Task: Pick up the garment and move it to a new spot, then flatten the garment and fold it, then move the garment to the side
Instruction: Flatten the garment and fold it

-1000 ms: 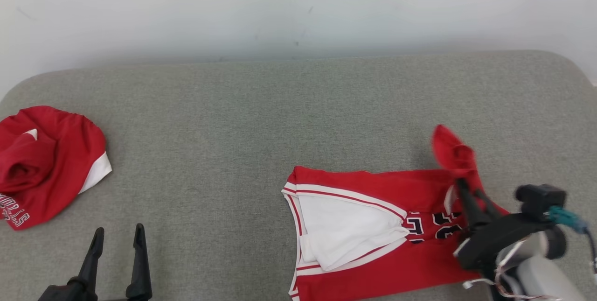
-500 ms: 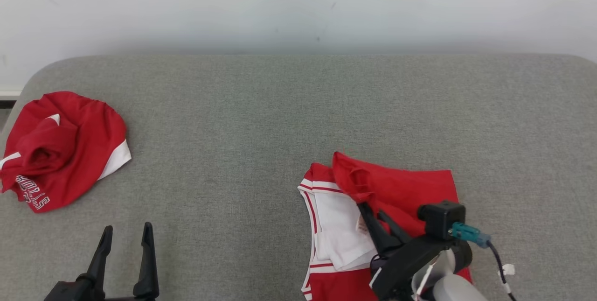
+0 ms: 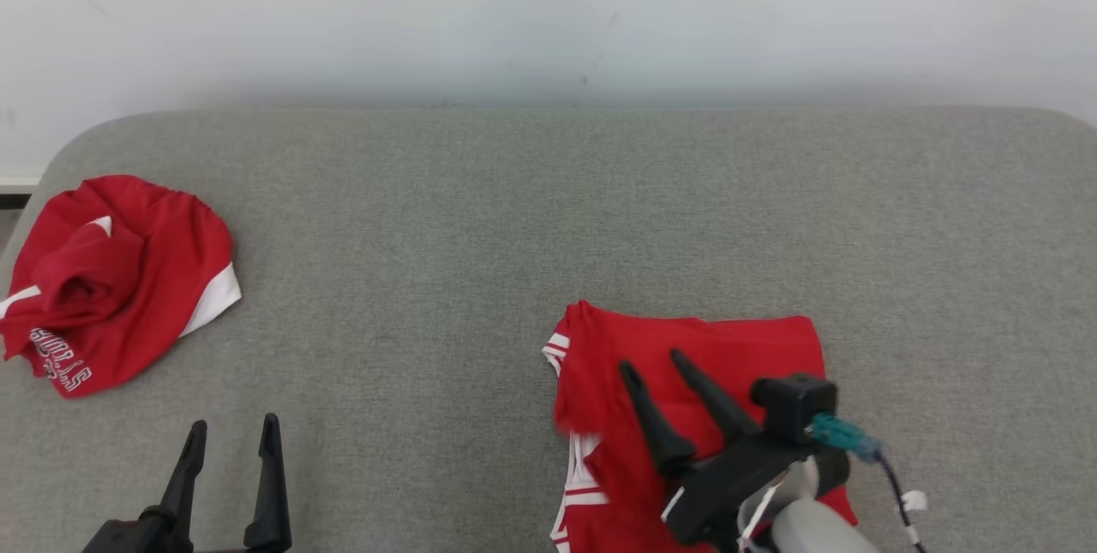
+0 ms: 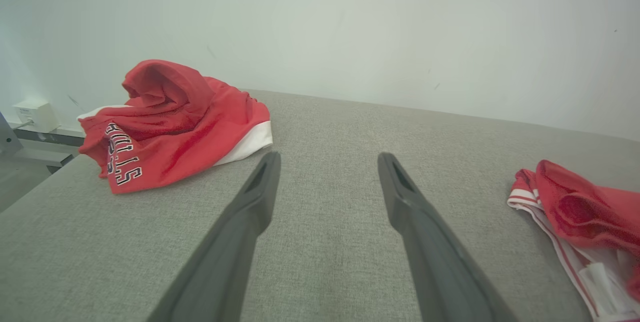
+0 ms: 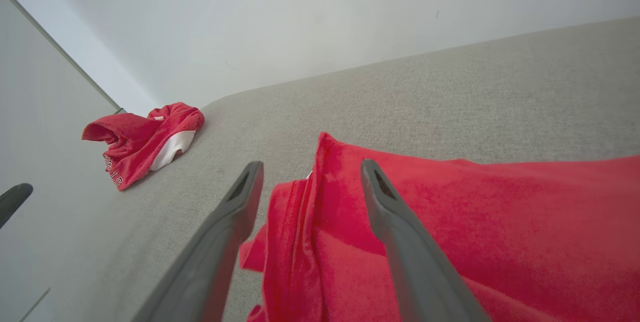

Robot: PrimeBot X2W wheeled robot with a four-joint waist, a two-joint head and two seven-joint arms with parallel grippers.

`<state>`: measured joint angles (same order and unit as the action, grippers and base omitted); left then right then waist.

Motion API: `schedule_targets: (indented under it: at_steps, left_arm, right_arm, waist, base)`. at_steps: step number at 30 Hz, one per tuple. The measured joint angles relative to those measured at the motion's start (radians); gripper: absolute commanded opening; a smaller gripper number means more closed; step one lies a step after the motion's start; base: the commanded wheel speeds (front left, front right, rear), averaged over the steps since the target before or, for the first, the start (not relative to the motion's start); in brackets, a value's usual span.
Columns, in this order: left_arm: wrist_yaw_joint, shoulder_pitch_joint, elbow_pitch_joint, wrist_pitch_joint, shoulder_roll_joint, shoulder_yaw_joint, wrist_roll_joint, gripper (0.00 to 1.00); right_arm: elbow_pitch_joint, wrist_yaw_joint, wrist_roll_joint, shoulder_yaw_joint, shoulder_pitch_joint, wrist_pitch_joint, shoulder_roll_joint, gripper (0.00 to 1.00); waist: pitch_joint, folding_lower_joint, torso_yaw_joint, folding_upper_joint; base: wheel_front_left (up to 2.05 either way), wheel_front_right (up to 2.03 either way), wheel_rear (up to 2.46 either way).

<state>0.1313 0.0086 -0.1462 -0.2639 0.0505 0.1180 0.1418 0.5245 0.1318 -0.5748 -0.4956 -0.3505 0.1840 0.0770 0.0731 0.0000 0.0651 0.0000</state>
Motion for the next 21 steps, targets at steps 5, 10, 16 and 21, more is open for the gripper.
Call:
schedule_targets:
  at_steps: [5, 10, 16, 21]
  left_arm:
    - [0.000, 0.000, 0.003, 0.000, 0.000, -0.001, 0.000, 1.00]
    - [0.000, 0.000, 0.016, 0.000, 0.000, -0.001, 0.000, 1.00]
    - [0.000, 0.000, 0.023, 0.000, 0.000, 0.008, -0.001, 1.00]
    - [0.000, 0.005, 0.030, 0.000, 0.000, 0.021, -0.010, 1.00]
  right_arm:
    - [-0.045, 0.000, 0.016, 0.081, -0.002, 0.049, 0.055, 1.00]
    - [-0.129, 0.000, 0.082, 0.181, 0.056, 0.072, 0.105, 1.00]
    - [-0.226, 0.000, 0.154, 0.276, 0.153, 0.077, 0.113, 1.00]
    - [-0.312, 0.000, 0.221, 0.347, 0.244, 0.078, 0.098, 1.00]
  waist:
    - [-0.009, 0.0000, -0.025, 0.0000]
    - [-0.025, 0.0000, -0.049, 0.0000]
    - [-0.046, 0.0000, -0.068, 0.0000]
    - [-0.064, 0.0000, -0.084, 0.0000]
  base:
    - [0.00, 0.00, 0.00]
    - [0.00, 0.00, 0.00]
    - [0.00, 0.00, 0.00]
    - [0.00, 0.00, 0.00]
